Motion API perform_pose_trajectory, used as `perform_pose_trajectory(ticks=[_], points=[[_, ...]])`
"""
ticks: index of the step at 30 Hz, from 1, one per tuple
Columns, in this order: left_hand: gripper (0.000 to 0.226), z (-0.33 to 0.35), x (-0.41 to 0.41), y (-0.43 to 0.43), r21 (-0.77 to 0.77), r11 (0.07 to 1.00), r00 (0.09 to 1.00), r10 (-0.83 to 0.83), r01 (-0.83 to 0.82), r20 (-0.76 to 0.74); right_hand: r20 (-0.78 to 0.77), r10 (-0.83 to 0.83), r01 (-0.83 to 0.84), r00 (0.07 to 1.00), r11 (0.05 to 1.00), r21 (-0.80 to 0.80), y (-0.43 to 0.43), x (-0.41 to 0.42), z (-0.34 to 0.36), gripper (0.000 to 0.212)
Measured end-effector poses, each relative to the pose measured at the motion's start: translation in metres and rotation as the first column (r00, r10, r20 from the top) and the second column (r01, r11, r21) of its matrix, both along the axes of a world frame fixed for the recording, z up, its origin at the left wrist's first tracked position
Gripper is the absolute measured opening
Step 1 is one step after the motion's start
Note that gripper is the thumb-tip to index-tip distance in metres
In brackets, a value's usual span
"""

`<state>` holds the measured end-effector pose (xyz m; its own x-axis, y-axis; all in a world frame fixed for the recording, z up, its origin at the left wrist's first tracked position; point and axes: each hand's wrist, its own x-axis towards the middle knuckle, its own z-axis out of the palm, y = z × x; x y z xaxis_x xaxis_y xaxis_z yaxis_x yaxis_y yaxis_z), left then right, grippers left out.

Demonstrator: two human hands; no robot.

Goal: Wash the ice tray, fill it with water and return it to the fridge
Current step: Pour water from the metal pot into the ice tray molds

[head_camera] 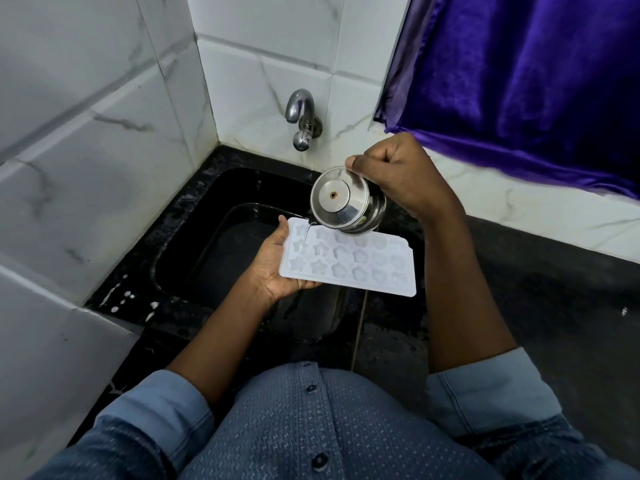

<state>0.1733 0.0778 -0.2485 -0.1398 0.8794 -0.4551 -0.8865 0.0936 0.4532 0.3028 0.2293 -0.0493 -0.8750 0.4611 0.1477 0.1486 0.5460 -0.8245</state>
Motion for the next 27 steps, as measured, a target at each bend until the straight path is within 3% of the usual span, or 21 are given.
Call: perform_pose_trajectory(ticks=[27], points=[[0.092,-0.002,-0.002,0.000,-0.003,1.000,0.999,-0.002,0.002,-0.039,-0.016,0.001,0.000,1.000,1.000,0.010,0.002,-0.008,-0.008,0.053]])
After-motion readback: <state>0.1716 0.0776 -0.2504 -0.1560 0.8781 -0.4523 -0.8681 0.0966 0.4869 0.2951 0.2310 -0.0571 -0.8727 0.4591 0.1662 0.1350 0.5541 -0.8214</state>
